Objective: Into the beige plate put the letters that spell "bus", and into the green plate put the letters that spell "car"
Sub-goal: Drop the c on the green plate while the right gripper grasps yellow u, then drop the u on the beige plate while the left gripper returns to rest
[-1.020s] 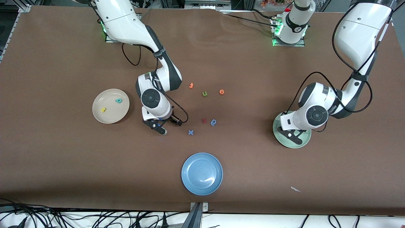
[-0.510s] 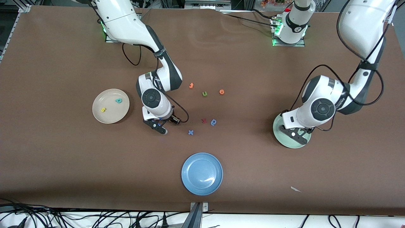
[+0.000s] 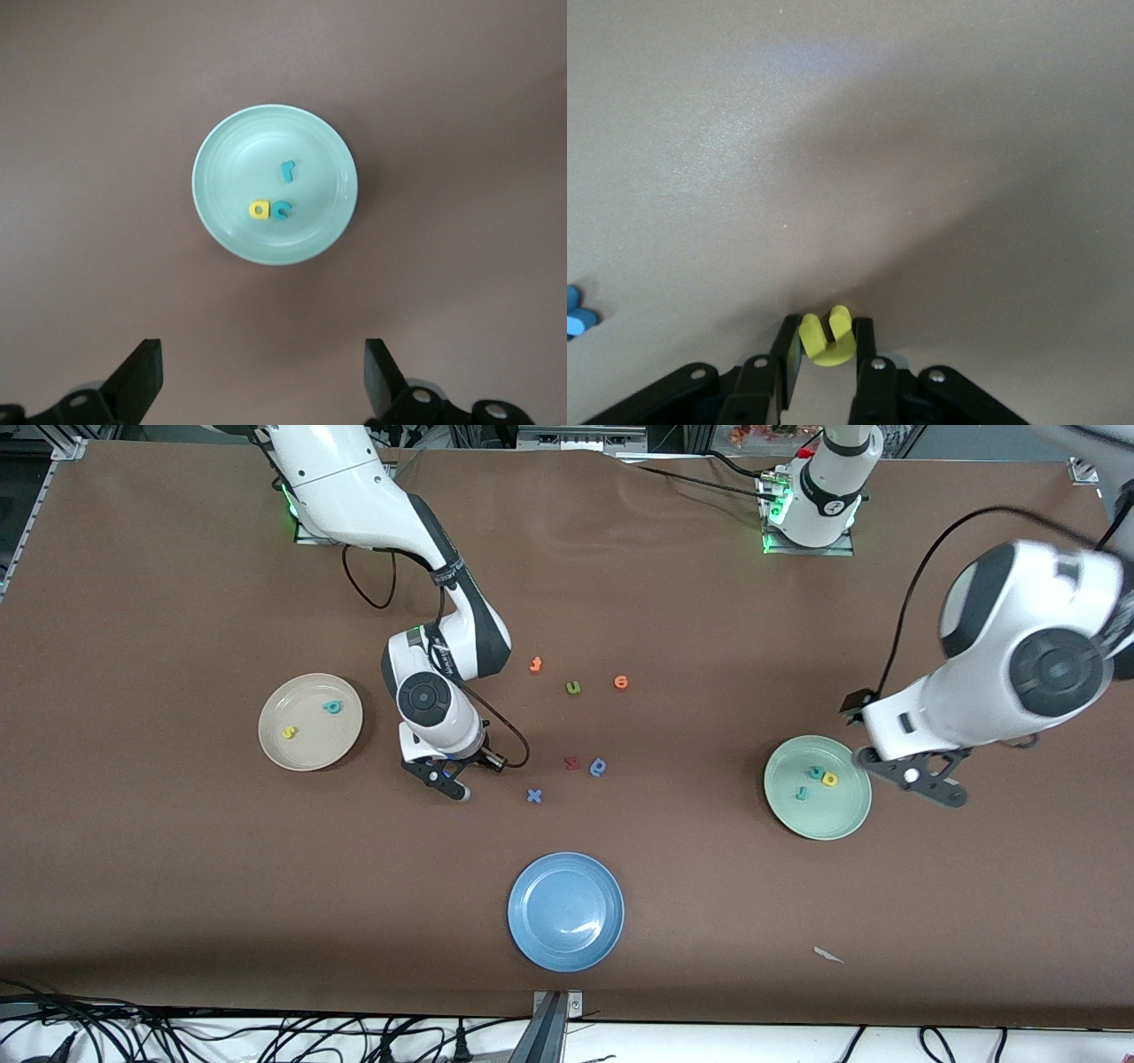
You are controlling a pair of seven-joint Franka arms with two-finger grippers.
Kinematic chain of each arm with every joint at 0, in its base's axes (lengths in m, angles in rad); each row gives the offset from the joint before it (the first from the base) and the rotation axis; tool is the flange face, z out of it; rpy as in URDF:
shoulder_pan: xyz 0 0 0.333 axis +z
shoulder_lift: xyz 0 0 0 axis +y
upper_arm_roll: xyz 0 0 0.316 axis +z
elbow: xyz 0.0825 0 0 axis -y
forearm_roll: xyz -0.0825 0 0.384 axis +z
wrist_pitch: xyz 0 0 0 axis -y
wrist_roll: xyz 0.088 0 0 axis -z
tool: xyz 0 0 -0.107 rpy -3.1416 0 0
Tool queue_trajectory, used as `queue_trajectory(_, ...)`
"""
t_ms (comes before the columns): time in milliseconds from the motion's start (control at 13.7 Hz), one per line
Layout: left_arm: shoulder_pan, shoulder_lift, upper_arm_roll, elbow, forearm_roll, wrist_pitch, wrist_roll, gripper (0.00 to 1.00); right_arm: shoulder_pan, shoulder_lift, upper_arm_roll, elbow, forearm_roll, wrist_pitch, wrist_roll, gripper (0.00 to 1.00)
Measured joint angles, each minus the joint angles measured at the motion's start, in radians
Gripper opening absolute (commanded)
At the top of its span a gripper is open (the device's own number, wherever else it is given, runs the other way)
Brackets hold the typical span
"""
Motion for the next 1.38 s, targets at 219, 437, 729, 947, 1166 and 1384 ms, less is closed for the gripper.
queue_trajectory(219,-0.063,-0.121,0.127,0.034,-0.078,-0.027,0.001,1.00,-0.004,0.000,-0.005,0.011,-0.001,-0.042,-0.038,0.20)
queue_trajectory(437,-0.221,-0.226,0.377,-0.018,-0.228,-0.003,-0.014,1.00,-0.014,-0.020,-0.076,0.022,-0.001,-0.178,-0.187,0.20)
queue_trajectory(729,-0.223,-0.361,0.402,-0.247,-0.242,0.094,-0.090,1.00,-0.028,-0.159,-0.170,-0.125,-0.033,-0.238,-0.398,0.20)
queue_trajectory(947,-0.213,-0.374,0.404,-0.279,-0.242,0.114,-0.104,1.00,-0.029,-0.341,-0.214,-0.363,-0.122,-0.183,-0.500,0.20)
queue_trajectory(1166,-0.212,-0.381,0.399,-0.273,-0.242,0.109,-0.129,1.00,-0.029,-0.454,-0.314,-0.566,-0.145,-0.055,-0.696,0.24)
queue_trajectory(1384,-0.216,-0.390,0.387,-0.271,-0.242,0.086,-0.190,1.00,-0.038,-0.458,-0.398,-0.624,-0.145,0.037,-0.838,1.00)
